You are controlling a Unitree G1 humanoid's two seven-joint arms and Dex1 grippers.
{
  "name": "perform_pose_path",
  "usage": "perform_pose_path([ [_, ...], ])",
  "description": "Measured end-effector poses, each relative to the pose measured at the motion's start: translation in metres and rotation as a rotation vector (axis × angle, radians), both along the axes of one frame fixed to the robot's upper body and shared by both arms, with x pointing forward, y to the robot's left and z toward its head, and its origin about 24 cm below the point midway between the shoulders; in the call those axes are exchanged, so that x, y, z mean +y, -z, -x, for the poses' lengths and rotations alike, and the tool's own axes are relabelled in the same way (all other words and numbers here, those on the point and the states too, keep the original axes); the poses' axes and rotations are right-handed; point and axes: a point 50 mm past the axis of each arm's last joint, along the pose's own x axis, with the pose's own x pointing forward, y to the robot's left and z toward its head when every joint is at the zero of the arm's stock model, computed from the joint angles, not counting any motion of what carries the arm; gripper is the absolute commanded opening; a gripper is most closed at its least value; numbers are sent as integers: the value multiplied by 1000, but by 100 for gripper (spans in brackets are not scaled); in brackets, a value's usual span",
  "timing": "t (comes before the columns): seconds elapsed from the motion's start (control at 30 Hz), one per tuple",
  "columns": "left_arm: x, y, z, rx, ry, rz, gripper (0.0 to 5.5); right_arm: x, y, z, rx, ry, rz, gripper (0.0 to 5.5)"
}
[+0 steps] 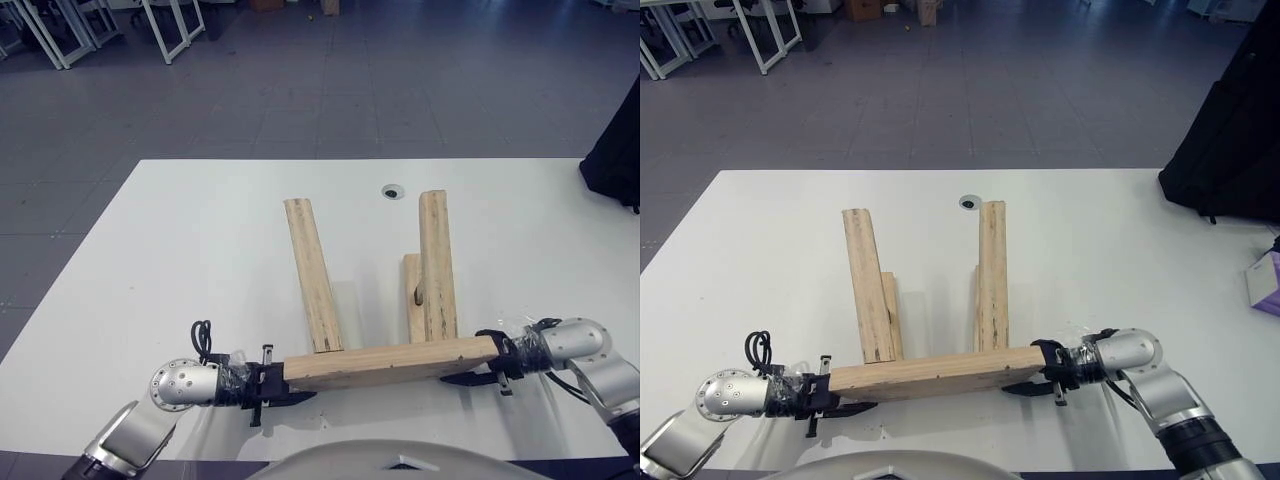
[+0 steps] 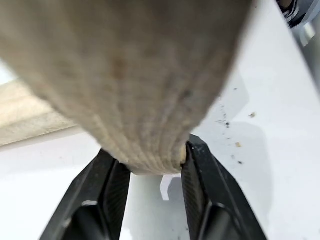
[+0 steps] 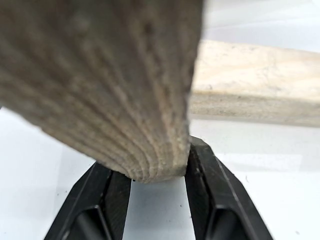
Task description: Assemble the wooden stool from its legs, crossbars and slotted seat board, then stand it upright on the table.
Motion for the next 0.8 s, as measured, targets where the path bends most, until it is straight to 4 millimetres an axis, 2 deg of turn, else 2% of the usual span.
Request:
perform_pose_path([
  [0.17, 1, -11, 2, 66, -17, 24, 129, 3, -13, 2, 56, -1, 0, 141],
  [0.3, 6, -32, 1, 179, -53, 128, 129, -1, -35, 2, 178, 60, -66, 141],
  [0.43, 13, -56, -1, 313, -111, 329, 129, -8, -66, -3, 311, 97, -157, 141],
  [0.5, 16, -75, -4, 341, -134, 484, 129, -11, -88, -7, 373, 121, -232, 142],
  [0.57, 17, -90, -7, 333, -158, 652, 129, -11, -98, -7, 426, 144, -305, 142],
  [0.67, 20, -99, -10, 348, -217, 806, 131, -10, -108, -8, 490, 206, -439, 142],
  [0.8, 17, -102, -12, 367, -293, 989, 132, -4, -125, -13, 554, 303, -716, 142],
])
